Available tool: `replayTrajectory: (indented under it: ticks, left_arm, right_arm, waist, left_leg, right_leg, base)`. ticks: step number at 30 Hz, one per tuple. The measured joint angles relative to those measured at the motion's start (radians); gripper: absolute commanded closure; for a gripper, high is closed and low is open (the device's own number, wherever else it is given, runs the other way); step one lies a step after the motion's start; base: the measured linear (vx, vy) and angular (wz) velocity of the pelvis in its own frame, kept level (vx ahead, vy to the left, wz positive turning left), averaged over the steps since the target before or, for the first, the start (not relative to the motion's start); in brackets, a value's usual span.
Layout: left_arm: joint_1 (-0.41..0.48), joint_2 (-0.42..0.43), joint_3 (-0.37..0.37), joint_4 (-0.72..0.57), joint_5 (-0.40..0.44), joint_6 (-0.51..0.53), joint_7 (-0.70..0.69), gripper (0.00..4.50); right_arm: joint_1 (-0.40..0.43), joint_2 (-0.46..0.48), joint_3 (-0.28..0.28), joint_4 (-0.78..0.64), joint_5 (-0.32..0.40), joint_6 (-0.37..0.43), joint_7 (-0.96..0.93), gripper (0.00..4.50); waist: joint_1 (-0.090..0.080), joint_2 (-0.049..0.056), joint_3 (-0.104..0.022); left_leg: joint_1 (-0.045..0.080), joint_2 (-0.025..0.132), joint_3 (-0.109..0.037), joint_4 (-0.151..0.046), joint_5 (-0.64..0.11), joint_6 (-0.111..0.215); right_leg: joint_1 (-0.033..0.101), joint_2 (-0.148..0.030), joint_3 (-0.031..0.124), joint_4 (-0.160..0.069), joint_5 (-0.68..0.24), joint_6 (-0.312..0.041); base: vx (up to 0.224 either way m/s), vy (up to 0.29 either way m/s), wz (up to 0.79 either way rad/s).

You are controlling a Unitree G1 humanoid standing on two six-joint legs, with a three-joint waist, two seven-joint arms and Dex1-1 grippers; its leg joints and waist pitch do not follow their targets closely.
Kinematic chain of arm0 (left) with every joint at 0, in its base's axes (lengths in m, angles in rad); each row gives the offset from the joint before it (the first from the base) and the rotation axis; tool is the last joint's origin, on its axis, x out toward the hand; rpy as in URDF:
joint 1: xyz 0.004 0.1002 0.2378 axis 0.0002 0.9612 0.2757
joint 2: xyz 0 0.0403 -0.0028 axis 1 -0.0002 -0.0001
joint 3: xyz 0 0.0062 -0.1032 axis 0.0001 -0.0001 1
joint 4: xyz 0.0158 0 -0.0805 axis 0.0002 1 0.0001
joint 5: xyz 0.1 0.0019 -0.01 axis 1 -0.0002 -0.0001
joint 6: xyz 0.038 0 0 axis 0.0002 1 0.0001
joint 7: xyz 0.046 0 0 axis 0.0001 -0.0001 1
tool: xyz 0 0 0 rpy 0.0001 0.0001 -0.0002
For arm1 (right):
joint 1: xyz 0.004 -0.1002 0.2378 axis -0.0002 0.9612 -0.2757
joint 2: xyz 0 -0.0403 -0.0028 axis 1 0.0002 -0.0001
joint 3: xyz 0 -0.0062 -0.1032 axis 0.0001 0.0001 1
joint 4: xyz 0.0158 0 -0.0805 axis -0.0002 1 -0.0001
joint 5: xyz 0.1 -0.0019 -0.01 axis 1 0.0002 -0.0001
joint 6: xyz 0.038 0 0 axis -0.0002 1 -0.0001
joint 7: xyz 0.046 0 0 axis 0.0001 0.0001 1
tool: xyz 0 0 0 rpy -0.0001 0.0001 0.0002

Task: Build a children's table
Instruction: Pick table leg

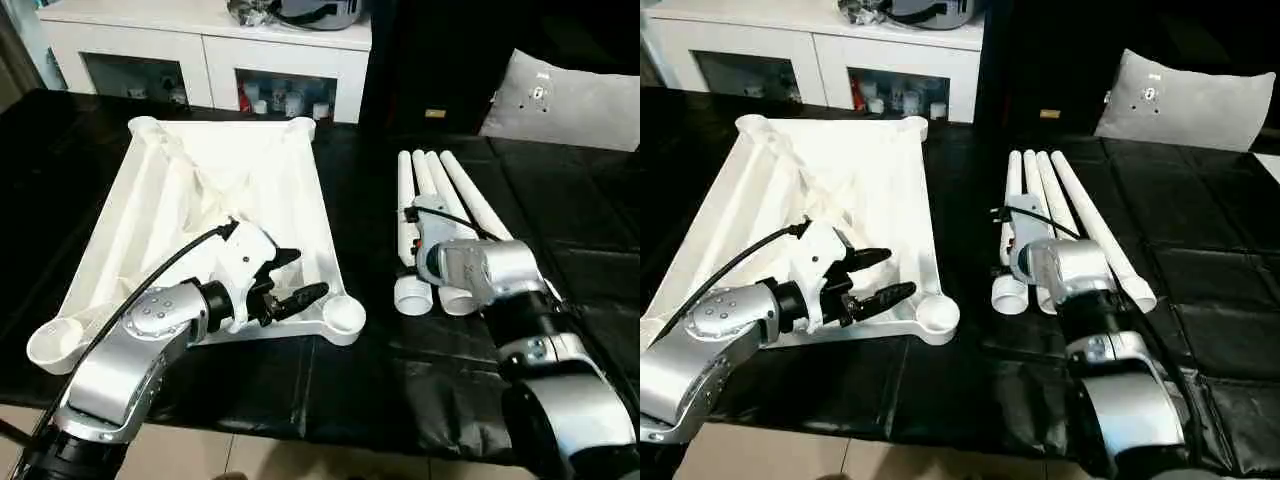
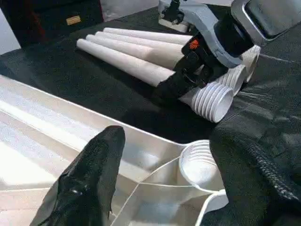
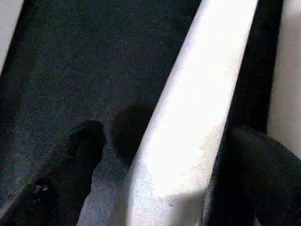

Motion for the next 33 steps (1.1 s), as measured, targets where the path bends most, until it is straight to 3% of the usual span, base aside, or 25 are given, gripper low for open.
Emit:
replayTrajectory:
  ticks: [8,9,25,28,31,33]
  left_arm:
    - [-0.007,0.002,-0.008,0.0,0.009,0.0,0.0,1.11]
    - [-0.016,0.003,-0.014,0.0,0.01,0.0,0.0,1.11]
    - [-0.034,0.024,-0.034,0.003,0.009,-0.001,-0.03,1.11]
    - [-0.044,0.023,-0.034,0.007,0.009,-0.006,-0.029,1.11]
    - [-0.062,0.019,-0.034,0.026,0.011,-0.014,-0.024,1.11]
    - [-0.063,0.017,-0.034,0.034,0.016,-0.025,-0.019,1.11]
  right_arm:
    - [-0.015,0.001,-0.029,0.038,0.011,-0.001,0.008,0.65]
    - [-0.021,0.001,-0.033,0.05,0.012,-0.001,0.017,0.89]
    - [-0.021,0.003,-0.078,0.074,0.044,-0.017,0.046,2.25]
    - [-0.021,0.002,-0.076,0.084,0.043,-0.048,0.059,2.38]
    - [-0.002,-0.006,-0.041,0.076,0.014,-0.151,0.084,2.53]
    - [0.003,-0.007,-0.04,0.07,0.009,-0.155,0.085,2.54]
  waist:
    - [0.0,0.0,0.0]
    - [0.0,-0.001,0.0]
    - [0.0,-0.001,0.0]
    - [0.001,-0.002,0.001]
    - [0.001,-0.003,0.001]
    - [0.001,-0.002,0.001]
  left_leg:
    - [0.0,0.0,0.0,0.0,0.001,-0.001]
    - [0.0,0.0,0.0,0.0,0.001,-0.001]
    - [0.0,0.001,0.001,0.0,0.001,-0.001]
    - [0.0,0.001,0.001,0.0,0.001,-0.002]
    - [0.0,0.001,0.001,0.0,0.001,-0.002]
    - [0.0,0.001,0.002,0.0,0.001,-0.001]
  right_leg:
    - [0.0,0.0,0.0,0.0,0.0,0.0]
    - [0.0,0.0,0.0,0.0,0.0,0.0]
    - [0.0,0.0,0.0,0.0,0.0,-0.001]
    - [0.0,0.0,0.0,0.0,0.0,-0.001]
    - [0.0,0.0,0.0,0.0,0.0,-0.001]
    - [0.0,0.0,0.0,0.0,0.0,-0.001]
  base:
    - [0.0,0.0,0.0]
    - [0.0,0.0,0.0]
    - [0.0,0.0,0.0]
    - [0.0,0.0,0.0]
    - [0.0,0.0,0.0]
    - [0.0,0.0,0.0]
